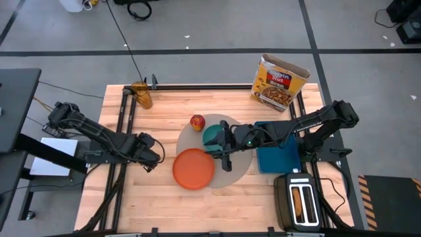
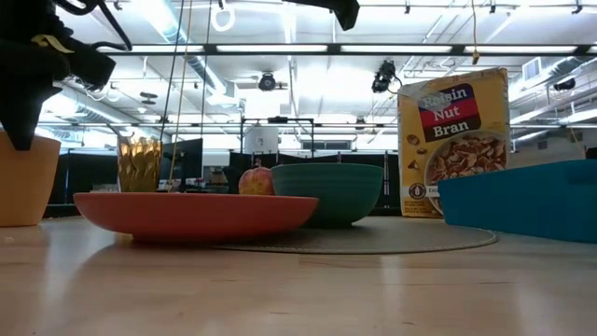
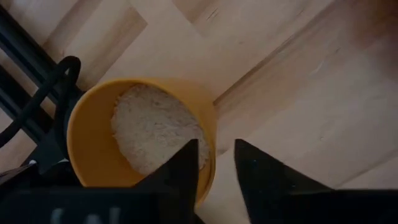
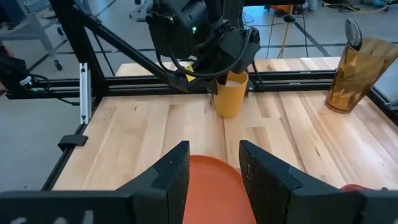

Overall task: Arrange a breakfast setting
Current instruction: Put the yellow cup with rice to the top right of the green bowl on the brown table mat

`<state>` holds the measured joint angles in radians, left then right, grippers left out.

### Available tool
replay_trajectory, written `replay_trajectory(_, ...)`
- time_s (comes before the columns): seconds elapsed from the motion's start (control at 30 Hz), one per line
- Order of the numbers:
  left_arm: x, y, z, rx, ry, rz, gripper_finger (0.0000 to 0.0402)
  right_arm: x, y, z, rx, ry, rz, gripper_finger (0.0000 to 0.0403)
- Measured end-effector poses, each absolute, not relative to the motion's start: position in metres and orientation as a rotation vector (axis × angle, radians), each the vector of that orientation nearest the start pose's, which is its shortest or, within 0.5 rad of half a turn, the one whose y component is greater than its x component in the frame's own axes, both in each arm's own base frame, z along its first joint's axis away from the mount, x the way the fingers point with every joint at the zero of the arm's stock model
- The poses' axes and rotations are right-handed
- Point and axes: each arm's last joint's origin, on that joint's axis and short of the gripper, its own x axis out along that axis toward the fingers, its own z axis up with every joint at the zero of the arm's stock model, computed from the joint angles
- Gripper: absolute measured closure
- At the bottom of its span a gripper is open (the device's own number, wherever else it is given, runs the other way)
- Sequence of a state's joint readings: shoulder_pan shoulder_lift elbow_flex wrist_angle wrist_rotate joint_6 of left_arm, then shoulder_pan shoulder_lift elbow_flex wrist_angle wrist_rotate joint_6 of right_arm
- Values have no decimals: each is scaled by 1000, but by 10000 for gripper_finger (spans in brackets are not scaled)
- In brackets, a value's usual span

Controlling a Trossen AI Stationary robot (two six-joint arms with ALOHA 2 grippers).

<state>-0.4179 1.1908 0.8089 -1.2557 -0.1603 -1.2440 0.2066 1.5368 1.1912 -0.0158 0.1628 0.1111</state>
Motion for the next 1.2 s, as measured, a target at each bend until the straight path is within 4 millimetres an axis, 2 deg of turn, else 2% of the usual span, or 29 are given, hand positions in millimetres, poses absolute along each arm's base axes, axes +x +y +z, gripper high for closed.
replay_trajectory(0.13, 153, -62, 217, -480, 1393, 747, 357, 345, 68, 307, 43, 357, 27, 256)
replay_trajectory(0.23, 154, -63, 217, -476, 1388, 745, 383, 345, 68, 307, 43, 358, 30, 256)
replay_trajectory(0.5, 154, -64, 222, -504, 1412, 726, 388, 347, 70, 312, 10, 304, 45, 256)
replay_trajectory(0.67, 162, -68, 250, -531, 1376, 663, 388, 346, 73, 317, -74, 257, 69, 256)
replay_trajectory(0.87, 173, -72, 298, -499, 1280, 491, 388, 348, 74, 315, -106, 255, 96, 257)
replay_trajectory(1.0, 180, -75, 322, -381, 1236, 345, 388, 361, 76, 303, -33, 284, 85, 255)
replay_trajectory(1.2, 197, -82, 336, -157, 1231, 172, 389, 394, 80, 302, -33, 390, 73, 224)
